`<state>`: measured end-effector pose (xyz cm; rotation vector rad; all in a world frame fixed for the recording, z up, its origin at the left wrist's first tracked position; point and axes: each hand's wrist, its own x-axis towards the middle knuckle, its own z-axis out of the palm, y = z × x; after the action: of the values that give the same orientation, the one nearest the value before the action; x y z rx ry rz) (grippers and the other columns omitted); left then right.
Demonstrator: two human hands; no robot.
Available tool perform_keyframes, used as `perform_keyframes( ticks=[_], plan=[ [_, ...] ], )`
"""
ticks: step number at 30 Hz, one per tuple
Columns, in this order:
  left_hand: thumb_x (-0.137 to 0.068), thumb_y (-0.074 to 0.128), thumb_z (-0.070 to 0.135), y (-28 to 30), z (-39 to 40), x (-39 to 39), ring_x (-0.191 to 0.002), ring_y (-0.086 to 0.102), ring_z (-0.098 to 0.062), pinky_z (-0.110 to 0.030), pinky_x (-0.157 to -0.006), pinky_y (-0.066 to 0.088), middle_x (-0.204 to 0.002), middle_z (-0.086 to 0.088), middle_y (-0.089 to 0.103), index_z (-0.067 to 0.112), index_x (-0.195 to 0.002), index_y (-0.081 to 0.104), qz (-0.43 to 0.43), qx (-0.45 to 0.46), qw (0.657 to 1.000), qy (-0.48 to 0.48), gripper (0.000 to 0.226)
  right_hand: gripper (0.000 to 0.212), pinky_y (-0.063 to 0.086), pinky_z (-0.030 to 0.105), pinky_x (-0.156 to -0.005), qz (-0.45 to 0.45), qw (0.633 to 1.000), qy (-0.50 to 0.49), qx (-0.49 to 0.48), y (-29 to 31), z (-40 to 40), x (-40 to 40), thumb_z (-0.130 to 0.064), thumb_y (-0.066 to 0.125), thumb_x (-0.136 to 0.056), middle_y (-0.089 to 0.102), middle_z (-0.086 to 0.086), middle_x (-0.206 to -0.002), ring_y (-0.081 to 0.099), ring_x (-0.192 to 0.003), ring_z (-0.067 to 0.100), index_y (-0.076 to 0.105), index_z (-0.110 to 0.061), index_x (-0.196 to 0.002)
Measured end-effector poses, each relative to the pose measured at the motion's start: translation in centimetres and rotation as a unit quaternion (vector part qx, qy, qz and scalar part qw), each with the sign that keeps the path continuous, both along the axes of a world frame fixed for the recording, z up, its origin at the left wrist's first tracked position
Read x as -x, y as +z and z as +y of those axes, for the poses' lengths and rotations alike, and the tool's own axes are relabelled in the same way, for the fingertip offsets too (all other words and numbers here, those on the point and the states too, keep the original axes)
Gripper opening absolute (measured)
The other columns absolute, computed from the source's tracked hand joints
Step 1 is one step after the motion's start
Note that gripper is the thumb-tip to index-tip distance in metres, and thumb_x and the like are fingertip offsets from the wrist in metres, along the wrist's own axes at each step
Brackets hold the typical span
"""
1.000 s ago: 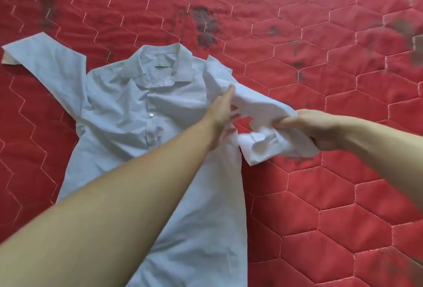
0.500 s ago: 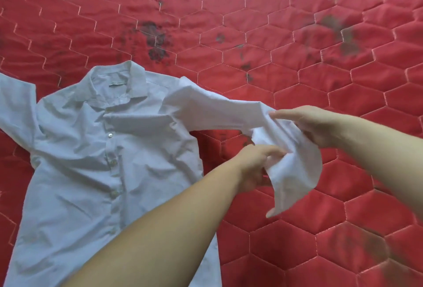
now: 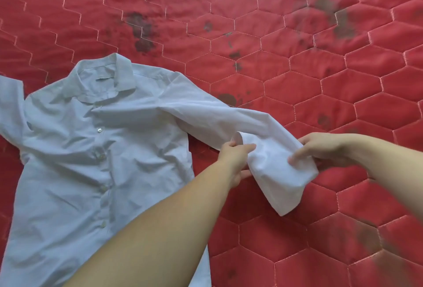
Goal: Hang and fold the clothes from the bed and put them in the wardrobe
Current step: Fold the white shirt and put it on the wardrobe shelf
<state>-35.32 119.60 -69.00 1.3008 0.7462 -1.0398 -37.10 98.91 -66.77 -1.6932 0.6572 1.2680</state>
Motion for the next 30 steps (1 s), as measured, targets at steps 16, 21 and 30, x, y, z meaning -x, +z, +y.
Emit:
perform_keyframes(
  ticks=[16, 21, 30],
  plan=[
    [-0.087, 0.055, 0.028, -0.7, 1.9, 0.4, -0.095, 0.055, -0.024, -0.036, -0.080, 0.041, -0.098, 0.001, 0.062, 0.021, -0.099, 0.062, -0.486, -0.319, 0.731, -0.357, 0.015, 0.032, 0.046, 0.039, -0.072, -0.302, 0.830, 0.235, 0.406, -2.5, 1.9, 1.1, -0.037, 0.067, -0.080, 0.058, 0.005, -0.103, 0.059, -0.090, 0.030, 0.055, -0.017, -0.103],
    [-0.097, 0.046, 0.034, -3.0, 1.8, -0.5, -0.144, 0.022, -0.026, -0.046, -0.110, 0.025, -0.155, 0.003, 0.029, 0.034, -0.143, 0.040, -0.459, -0.302, 0.618, -0.563, 0.046, 0.035, 0.045, 0.044, -0.077, -0.524, 0.728, 0.200, 0.394, -5.2, 6.4, 7.2, -0.013, 0.079, -0.067, 0.061, 0.009, -0.107, 0.061, -0.091, 0.034, 0.068, -0.016, -0.100],
    [-0.086, 0.035, 0.073, -4.8, 1.0, 0.3, -0.148, -0.015, -0.034, -0.068, -0.111, -0.008, -0.162, 0.003, -0.019, 0.038, -0.153, -0.005, -0.383, -0.349, 0.568, -0.639, 0.086, 0.077, 0.026, 0.041, -0.110, -0.262, 0.885, -0.189, 0.336, -4.4, 1.6, 12.4, -0.027, 0.047, -0.066, 0.040, 0.003, -0.143, 0.033, -0.130, 0.029, 0.042, -0.023, -0.142]
  ],
)
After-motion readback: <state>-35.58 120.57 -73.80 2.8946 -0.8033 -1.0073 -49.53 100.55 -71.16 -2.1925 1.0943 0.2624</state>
